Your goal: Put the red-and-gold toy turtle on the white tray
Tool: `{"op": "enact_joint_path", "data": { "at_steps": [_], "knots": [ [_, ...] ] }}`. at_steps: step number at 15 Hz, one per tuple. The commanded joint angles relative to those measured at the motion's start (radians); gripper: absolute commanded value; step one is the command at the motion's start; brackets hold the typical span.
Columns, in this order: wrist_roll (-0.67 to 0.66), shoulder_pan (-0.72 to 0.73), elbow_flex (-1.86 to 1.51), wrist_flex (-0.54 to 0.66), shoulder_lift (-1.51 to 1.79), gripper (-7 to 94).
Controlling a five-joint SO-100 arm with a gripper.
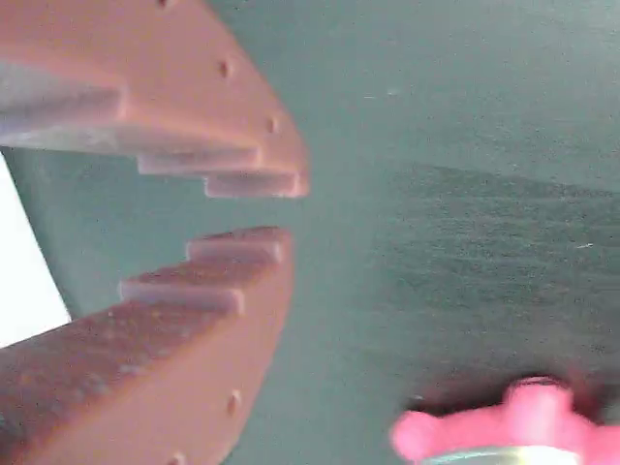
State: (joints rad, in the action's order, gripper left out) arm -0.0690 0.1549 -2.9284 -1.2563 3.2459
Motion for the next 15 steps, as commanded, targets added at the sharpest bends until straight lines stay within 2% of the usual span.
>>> {"op": "enact_joint_path", "data": {
  "at_steps": [1,3,7,11,15],
  "knots": [
    [-0.06,0.044,0.012,0.011,-0.054,0],
    [-0.16,0.026,0.084,0.124,-0.236,0],
    [-0.16,-0.061,0.503,0.229,-0.795,0],
    [-0.368,-0.084,0.951,0.166,-1.227,0],
    [-0.44,-0.031,1.333,0.017,-1.563,0]
  ]
}}
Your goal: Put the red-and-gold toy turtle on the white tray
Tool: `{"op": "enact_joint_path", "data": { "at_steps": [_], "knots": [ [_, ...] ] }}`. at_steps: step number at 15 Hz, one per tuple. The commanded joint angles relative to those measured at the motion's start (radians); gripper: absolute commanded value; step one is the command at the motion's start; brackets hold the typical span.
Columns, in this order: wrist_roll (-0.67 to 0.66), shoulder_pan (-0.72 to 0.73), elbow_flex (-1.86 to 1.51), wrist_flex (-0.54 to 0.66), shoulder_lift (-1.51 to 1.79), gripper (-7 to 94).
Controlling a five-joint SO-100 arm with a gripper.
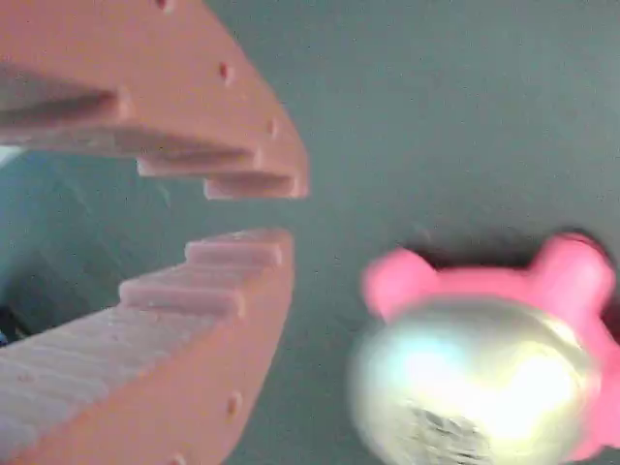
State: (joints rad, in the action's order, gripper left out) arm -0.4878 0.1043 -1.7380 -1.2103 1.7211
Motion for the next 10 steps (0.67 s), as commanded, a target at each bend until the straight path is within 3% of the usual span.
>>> {"op": "enact_joint_path", "data": {
  "at_steps": [1,8,10],
  "knots": [
    [-0.041,0.026,0.219,-0.038,-0.12,0],
    [-0.092,0.038,0.64,-0.078,-0.479,0],
    [-0.092,0.035,0.684,-0.117,-0.514,8]
  ]
}}
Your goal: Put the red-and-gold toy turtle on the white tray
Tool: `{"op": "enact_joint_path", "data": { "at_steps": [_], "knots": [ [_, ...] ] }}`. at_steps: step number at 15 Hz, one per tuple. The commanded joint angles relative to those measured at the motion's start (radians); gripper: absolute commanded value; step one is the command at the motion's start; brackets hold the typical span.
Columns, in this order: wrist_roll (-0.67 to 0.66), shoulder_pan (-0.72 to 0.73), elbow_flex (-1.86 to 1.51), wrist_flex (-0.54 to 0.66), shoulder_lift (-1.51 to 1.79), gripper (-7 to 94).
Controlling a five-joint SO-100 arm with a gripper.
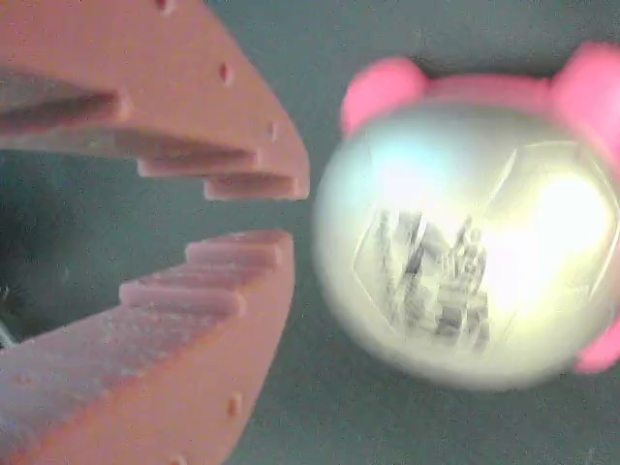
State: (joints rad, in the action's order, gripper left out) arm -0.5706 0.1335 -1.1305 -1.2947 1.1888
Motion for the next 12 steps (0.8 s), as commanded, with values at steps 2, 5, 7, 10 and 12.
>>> {"op": "enact_joint_path", "data": {
  "at_steps": [2,5,7,10,12],
  "knots": [
    [-0.009,0.006,0.101,-0.084,-0.005,32],
    [-0.031,-0.005,0.097,-0.089,-0.014,48],
    [-0.044,-0.012,0.094,-0.103,-0.018,54],
    [-0.044,-0.026,0.11,-0.12,-0.043,59],
    [-0.032,-0.043,0.095,-0.112,-0.058,59]
  ]
}}
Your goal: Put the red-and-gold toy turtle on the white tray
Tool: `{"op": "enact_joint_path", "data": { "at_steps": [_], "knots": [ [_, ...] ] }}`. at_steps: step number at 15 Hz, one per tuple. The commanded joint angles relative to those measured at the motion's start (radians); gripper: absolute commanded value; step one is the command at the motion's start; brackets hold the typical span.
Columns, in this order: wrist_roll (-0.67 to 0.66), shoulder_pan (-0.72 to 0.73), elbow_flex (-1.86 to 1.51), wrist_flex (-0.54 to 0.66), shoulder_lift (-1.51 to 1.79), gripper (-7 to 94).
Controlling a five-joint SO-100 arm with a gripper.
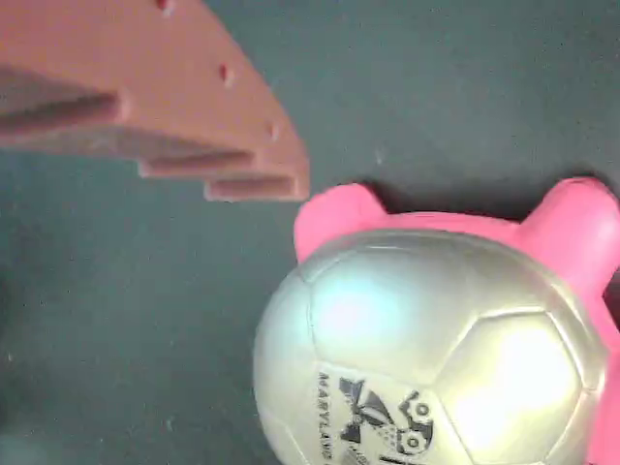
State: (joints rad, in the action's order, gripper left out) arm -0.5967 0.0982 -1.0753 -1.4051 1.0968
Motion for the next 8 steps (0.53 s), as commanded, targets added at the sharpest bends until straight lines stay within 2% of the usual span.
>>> {"op": "enact_joint_path", "data": {
  "at_steps": [1,8],
  "knots": [
    [-0.002,-0.015,0.043,0.006,0.011,59],
    [0.02,-0.008,0.095,0.035,-0.11,59]
  ]
}}
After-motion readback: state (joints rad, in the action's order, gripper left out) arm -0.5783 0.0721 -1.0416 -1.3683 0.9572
